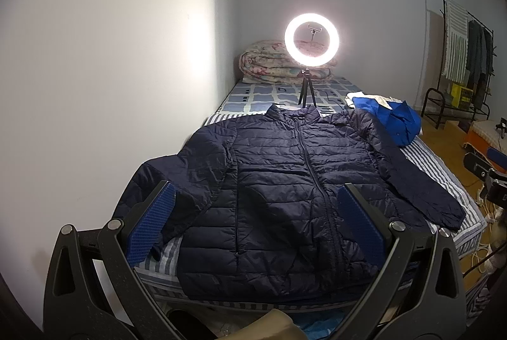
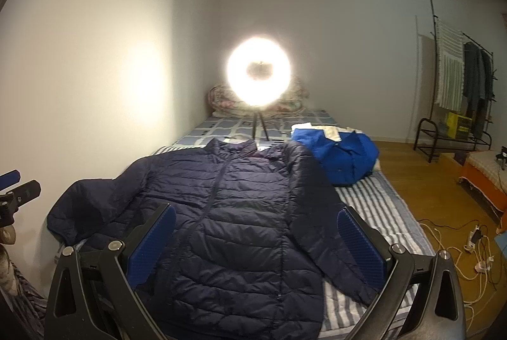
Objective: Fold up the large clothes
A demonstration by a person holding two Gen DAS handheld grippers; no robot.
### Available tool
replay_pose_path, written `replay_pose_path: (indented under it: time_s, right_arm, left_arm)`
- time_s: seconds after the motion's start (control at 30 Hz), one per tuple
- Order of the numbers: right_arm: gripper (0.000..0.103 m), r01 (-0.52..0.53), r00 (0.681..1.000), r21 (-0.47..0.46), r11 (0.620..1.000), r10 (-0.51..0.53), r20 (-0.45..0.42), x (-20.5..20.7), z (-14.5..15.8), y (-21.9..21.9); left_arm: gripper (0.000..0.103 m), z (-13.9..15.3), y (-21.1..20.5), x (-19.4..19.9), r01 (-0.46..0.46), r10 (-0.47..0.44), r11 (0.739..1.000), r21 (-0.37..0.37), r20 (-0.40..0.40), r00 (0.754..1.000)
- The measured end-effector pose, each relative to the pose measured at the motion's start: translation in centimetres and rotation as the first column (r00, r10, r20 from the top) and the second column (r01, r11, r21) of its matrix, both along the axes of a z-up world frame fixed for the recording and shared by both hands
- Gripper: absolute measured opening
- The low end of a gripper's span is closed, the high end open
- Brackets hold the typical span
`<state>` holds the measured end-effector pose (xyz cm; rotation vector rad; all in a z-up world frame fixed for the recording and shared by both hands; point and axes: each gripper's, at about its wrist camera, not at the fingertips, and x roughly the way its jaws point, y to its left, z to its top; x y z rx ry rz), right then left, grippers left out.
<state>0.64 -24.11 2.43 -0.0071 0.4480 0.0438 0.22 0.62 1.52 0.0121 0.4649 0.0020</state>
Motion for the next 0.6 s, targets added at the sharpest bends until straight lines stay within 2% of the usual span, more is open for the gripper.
replay_pose_path:
  time_s: [0.2,0.43,0.53,0.6]
  right_arm:
    - [0.102,-0.079,0.997,-0.002,0.997,0.079,-0.005,1.7,0.7,2.7]
    - [0.091,-0.221,0.975,-0.058,0.974,0.220,-0.016,4.1,0.6,7.0]
    - [0.082,-0.292,0.956,-0.038,0.956,0.290,-0.043,5.9,-0.2,8.9]
    - [0.080,-0.340,0.938,-0.011,0.940,0.338,-0.069,7.3,-1.0,10.5]
  left_arm:
    - [0.103,-1.4,1.4,-0.3,-0.029,0.029,1.000,0.009,-0.002,1.000]
    - [0.103,-2.3,4.1,-0.4,-0.082,0.082,0.997,-0.007,-0.008,0.997]
    - [0.103,-2.8,5.2,-0.4,-0.104,0.104,0.994,-0.008,-0.003,0.995]
    - [0.103,-3.1,6.0,-0.7,-0.113,0.113,0.993,-0.014,0.000,0.994]
